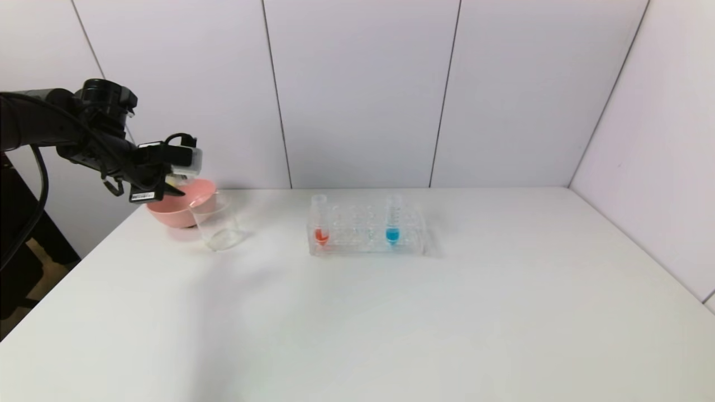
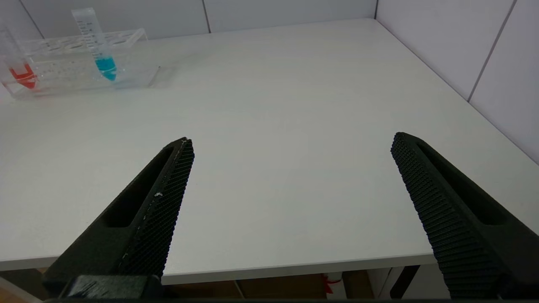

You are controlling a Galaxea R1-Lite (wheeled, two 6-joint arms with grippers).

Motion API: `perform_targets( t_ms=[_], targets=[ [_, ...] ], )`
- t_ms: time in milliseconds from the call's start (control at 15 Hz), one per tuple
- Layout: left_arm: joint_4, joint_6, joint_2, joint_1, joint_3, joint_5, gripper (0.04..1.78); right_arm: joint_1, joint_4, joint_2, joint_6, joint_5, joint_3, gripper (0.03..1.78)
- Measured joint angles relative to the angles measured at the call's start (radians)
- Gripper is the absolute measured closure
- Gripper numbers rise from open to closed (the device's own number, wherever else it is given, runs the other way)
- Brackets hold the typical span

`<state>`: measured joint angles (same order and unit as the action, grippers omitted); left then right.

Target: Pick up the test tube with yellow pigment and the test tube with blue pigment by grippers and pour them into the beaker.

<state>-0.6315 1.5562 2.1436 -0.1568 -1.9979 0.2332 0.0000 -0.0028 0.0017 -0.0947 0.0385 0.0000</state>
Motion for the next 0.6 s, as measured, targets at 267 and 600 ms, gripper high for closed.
perform_targets(
  t_ms=[267, 600],
  targets=[
    [-0.001, 0.000, 0.000, 0.013, 0.000, -0.031, 1.30, 0.000, 0.000, 0.000, 0.000, 0.000, 0.000, 0.10],
    [-0.036, -0.002, -0.001, 0.019, 0.001, -0.069, 1.30, 0.000, 0.000, 0.000, 0.000, 0.000, 0.000, 0.10]
  ],
)
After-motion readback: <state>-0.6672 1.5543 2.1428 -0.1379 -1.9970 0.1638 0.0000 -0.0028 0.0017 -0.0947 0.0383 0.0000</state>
